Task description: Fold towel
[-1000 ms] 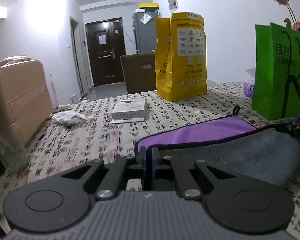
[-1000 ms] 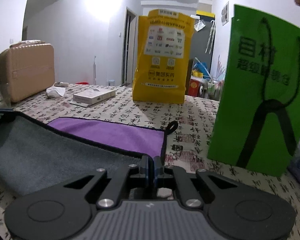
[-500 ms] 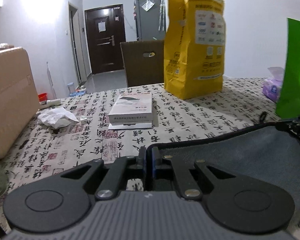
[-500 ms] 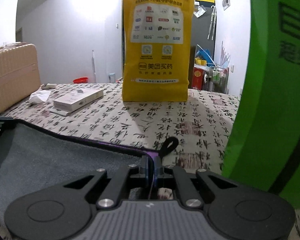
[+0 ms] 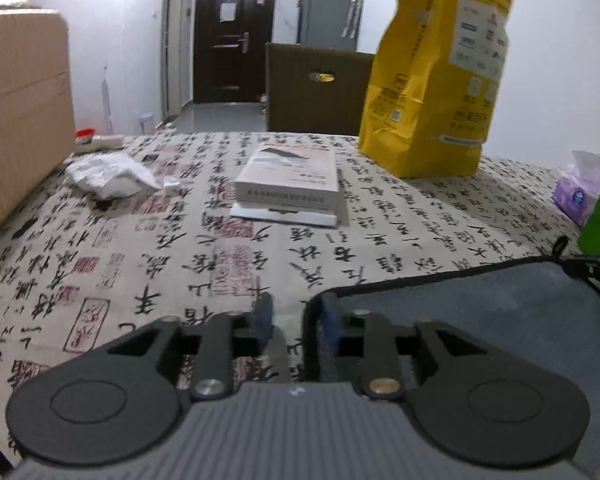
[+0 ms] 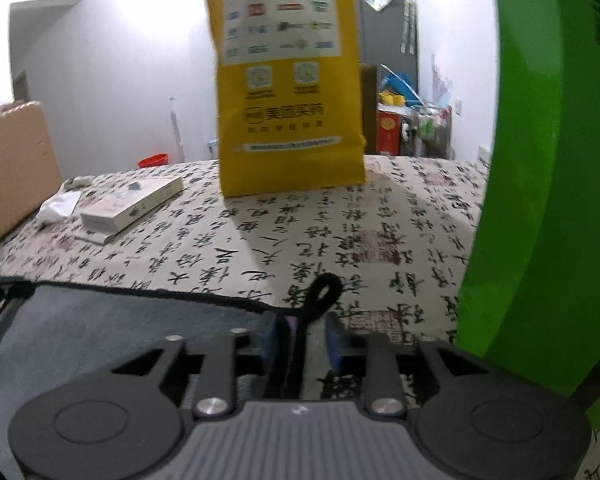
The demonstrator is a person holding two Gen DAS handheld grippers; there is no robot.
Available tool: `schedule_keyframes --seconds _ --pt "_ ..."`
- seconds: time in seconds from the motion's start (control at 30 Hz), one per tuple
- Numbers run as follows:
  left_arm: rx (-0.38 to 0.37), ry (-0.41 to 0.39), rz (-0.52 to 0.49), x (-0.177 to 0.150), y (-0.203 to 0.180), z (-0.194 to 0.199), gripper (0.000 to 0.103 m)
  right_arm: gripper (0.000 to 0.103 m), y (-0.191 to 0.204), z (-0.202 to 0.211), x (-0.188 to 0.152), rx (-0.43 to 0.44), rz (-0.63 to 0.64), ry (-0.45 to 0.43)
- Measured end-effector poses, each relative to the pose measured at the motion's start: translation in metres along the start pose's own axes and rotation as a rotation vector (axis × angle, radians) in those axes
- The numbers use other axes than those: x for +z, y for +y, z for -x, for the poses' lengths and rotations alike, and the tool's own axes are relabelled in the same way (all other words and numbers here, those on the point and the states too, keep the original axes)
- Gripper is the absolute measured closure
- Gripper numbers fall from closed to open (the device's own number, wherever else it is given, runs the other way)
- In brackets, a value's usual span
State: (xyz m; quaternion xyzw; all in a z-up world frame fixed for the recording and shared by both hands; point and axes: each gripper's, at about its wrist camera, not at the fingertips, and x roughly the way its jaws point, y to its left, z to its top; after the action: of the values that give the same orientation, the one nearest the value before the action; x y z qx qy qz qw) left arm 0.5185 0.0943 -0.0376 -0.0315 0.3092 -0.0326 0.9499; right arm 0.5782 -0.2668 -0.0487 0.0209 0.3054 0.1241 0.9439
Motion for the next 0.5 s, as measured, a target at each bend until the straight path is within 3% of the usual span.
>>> schedule_keyframes --seconds 0.07,0.13,0.2,0.27,0.33,0.4,0.5 --pt "-0.005 0.011 0.015 0.001 0.002 0.000 0.060 0.063 0.000 0.000 0.000 -0.008 -0.002 -0.002" --pt "-0.002 0.038 0.015 0.002 0.002 -0.001 0.034 0.051 0.002 0.001 -0.001 -0.012 0.010 -0.012" --pt "0.023 0.066 0.019 0.004 0.001 0.000 0.018 0.044 0.004 0.004 -0.002 -0.018 0.019 -0.027" --pt "0.023 0.081 0.020 0.004 0.001 0.005 0.015 0.037 0.007 0.010 -0.003 -0.012 0.023 -0.033" --pt "0.017 0.082 0.020 0.002 0.002 0.012 0.010 0.019 0.008 0.018 -0.004 0.000 0.022 -0.047" --pt "0.008 0.075 0.020 -0.001 0.003 0.021 0.008 0.012 0.010 0.027 -0.005 -0.012 0.006 -0.071" --pt "-0.002 0.059 0.031 -0.005 0.003 0.038 0.005 0.010 0.011 0.041 -0.007 0.003 0.001 -0.089"
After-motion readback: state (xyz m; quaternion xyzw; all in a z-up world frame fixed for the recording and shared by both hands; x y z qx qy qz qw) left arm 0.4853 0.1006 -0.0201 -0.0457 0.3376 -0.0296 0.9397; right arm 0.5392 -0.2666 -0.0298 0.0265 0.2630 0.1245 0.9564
